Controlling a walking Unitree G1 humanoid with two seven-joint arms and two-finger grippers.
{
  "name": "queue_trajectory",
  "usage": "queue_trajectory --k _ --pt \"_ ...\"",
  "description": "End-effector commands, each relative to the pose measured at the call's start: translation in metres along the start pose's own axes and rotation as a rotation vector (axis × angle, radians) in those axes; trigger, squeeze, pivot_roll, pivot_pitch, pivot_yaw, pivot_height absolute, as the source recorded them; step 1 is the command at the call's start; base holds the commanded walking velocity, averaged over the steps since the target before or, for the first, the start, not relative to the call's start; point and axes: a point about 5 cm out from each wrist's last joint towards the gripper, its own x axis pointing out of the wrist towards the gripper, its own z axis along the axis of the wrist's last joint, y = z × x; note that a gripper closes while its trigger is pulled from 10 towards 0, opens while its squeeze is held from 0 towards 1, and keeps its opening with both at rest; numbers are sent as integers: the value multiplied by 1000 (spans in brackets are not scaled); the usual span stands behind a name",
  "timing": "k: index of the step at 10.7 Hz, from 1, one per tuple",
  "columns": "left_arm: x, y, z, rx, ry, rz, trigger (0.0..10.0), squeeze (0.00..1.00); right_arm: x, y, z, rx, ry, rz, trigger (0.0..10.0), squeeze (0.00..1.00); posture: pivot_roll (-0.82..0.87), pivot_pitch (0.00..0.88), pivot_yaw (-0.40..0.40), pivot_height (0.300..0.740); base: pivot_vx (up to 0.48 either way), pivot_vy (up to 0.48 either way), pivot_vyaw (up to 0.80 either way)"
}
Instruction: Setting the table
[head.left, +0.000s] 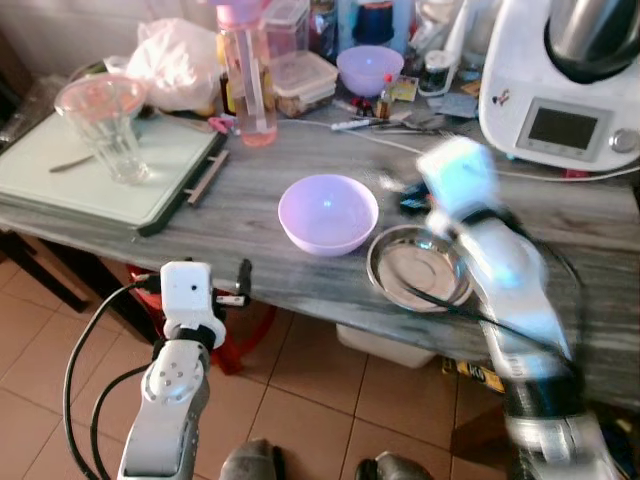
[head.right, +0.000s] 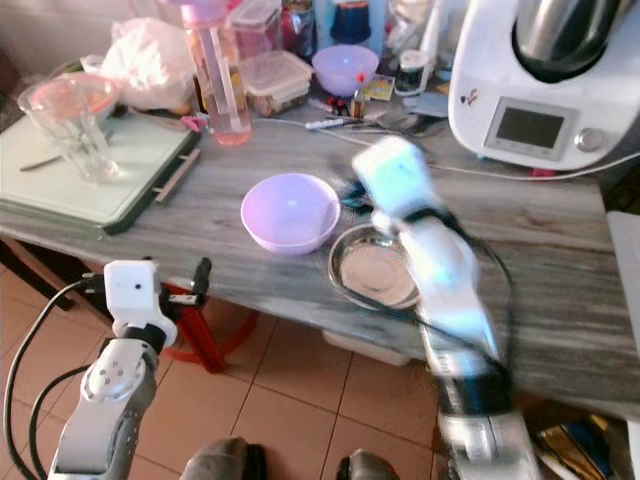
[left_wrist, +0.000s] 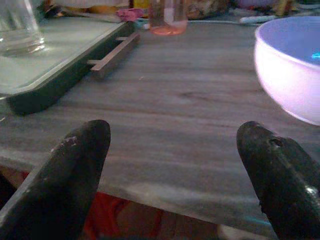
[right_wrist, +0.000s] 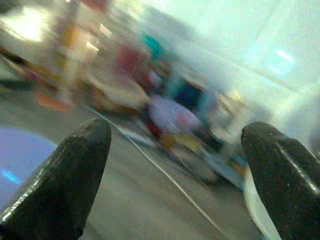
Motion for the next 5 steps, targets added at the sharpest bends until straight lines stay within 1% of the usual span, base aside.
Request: queue_trajectory --k 1,2,3,4,5 --pt "4 -6 1 -17 5 -51 10000 0 -6 -4 0 -12 26 -52 10000 1000 18 76 66 740 0 0 0" --pt "12 -15 3 -25 8 -104 10000 0 -16 -1 -14 12 128 -86 10000 1000 6 80 67 740 0 0 0" --pt "17 -22 4 -30 10 -138 10000 0 -22 3 -22 51 192 -78 10000 1000 -2 84 68 740 0 0 0" --pt "19 -28 4 -35 16 -172 10000 0 -26 9 -31 96 263 -55 10000 1000 -8 86 71 740 0 0 0" --pt "20 -29 4 -36 19 -180 10000 0 -27 16 -40 138 338 -11 10000 1000 -9 91 72 740 0 0 0"
